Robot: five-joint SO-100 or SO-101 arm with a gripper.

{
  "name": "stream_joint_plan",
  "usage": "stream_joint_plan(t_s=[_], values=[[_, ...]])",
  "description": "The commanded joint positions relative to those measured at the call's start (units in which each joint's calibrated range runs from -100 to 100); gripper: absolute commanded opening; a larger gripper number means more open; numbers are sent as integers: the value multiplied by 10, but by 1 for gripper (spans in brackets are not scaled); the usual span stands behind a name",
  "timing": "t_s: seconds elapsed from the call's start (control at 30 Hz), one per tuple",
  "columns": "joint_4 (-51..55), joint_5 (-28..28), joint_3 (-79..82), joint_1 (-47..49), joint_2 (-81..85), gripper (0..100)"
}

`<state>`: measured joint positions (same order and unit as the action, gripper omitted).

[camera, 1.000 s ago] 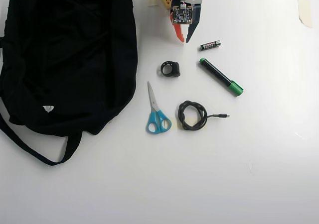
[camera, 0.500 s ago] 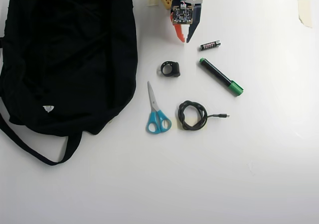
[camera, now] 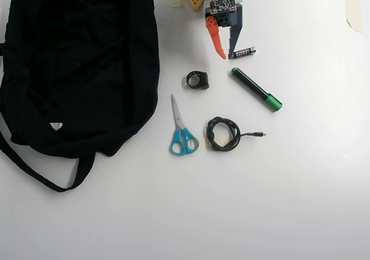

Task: Put the green marker into the black bag

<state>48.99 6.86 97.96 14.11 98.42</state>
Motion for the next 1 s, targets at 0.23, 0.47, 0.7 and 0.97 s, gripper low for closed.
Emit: stream_joint_plan(t_s=[0.23, 0.47, 0.7, 0.97], values=[[-218, -1, -7, -1, -121, 2], [-325, -6, -77, -2, -206, 2], [-370, -6, -193, -27, -295, 2], [-370, -6, -342, -39, -431, 2]])
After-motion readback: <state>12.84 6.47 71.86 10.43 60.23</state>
